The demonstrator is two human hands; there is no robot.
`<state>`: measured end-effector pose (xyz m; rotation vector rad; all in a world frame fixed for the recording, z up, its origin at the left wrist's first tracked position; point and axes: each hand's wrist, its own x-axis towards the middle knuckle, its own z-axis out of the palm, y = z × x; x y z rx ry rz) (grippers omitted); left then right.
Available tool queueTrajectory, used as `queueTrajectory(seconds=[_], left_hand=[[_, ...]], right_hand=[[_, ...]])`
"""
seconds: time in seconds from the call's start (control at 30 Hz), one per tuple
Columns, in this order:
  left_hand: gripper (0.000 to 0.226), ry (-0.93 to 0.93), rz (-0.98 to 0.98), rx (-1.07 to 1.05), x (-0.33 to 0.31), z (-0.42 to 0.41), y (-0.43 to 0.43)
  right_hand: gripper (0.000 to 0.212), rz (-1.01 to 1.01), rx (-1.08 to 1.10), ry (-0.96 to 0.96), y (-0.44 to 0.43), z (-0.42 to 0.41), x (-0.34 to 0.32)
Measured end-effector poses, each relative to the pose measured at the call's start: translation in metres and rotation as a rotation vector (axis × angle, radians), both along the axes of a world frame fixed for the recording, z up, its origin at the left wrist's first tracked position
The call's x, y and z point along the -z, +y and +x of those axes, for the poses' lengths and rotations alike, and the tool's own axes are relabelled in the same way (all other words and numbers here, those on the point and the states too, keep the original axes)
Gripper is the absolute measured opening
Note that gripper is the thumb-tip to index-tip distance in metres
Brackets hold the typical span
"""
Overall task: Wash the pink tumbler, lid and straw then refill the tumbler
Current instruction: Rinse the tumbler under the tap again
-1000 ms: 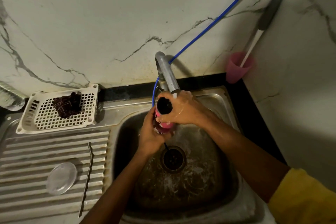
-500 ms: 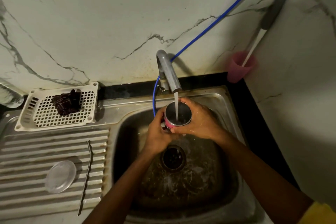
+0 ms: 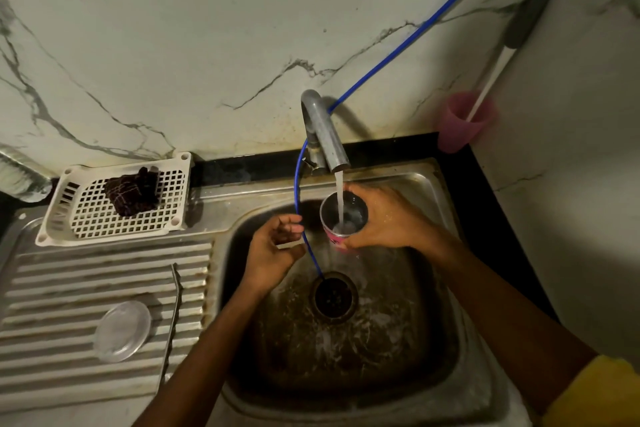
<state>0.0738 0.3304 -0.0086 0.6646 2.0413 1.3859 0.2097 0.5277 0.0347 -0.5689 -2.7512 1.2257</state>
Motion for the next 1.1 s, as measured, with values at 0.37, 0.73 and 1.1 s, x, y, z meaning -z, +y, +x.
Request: queueTrajectory(seconds=[0.37,0.73,1.1], left_hand=[[0.086,-0.073,0.051,0.054,0.012,0.019,0.011],[0.083,-0.063,0.105,0.208,-0.002,0.026,0.028],[0.081,0.147,0.118,0.165,-0.018,0.008,0.028]], right_hand=[[0.083,-0.065,0.002,0.039,0.002,-0.002,-0.009],[0.059,-0.688,0.358,0.264,0.004,0.02,0.023],[0.019,-0.618,0.397,0.027,0.035,-0.005,0.019]])
